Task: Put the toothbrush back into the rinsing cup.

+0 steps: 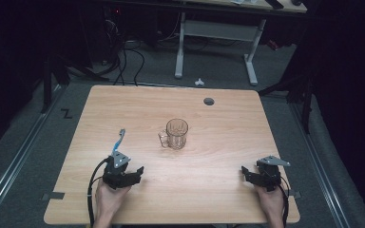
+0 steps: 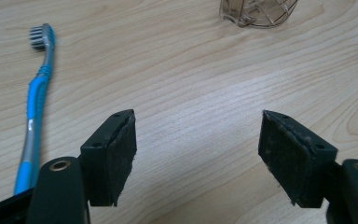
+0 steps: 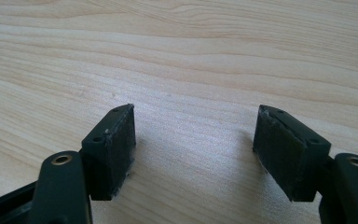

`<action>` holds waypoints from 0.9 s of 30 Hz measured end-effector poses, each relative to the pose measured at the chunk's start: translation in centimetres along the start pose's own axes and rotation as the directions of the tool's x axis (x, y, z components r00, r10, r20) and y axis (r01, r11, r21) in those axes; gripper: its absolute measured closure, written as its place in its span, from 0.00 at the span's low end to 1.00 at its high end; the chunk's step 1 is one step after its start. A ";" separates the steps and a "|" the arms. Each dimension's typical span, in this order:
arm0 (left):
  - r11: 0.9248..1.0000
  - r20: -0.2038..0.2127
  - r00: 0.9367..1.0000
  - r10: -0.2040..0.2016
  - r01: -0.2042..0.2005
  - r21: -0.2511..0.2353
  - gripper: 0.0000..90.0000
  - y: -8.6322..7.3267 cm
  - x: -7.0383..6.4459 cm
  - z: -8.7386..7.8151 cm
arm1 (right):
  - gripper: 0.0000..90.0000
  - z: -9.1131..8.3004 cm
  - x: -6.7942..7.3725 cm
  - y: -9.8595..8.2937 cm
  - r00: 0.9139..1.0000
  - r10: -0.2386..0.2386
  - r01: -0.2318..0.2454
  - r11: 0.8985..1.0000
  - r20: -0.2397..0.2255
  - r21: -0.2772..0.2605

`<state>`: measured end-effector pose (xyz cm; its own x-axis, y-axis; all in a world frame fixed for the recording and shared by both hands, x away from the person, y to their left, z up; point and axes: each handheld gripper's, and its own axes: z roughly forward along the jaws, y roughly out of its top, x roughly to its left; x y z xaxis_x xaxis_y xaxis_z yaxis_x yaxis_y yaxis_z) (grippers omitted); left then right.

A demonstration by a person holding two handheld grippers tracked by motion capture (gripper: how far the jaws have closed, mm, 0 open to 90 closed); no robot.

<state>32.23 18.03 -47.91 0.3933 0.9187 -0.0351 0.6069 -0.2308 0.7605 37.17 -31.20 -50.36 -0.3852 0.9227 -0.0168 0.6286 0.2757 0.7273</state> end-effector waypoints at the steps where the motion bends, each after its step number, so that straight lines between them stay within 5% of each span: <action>1: 1.000 -0.001 1.000 -0.007 0.007 -0.005 0.32 0.0 0.2 -0.3 | 0.33 0.0 0.0 0.0 1.000 -0.002 0.002 1.000 -0.001 -0.001; 27: 0.998 -0.054 0.997 -0.060 0.059 -0.007 0.39 0.1 3.2 -2.2 | 0.33 0.0 0.0 0.0 1.000 -0.005 0.005 1.000 -0.001 -0.001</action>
<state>32.01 21.71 -46.53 0.3183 0.9469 -0.0452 0.6244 -0.1735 0.7616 37.19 -31.18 -50.37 -0.3893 0.9209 -0.0194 0.6261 0.2800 0.7278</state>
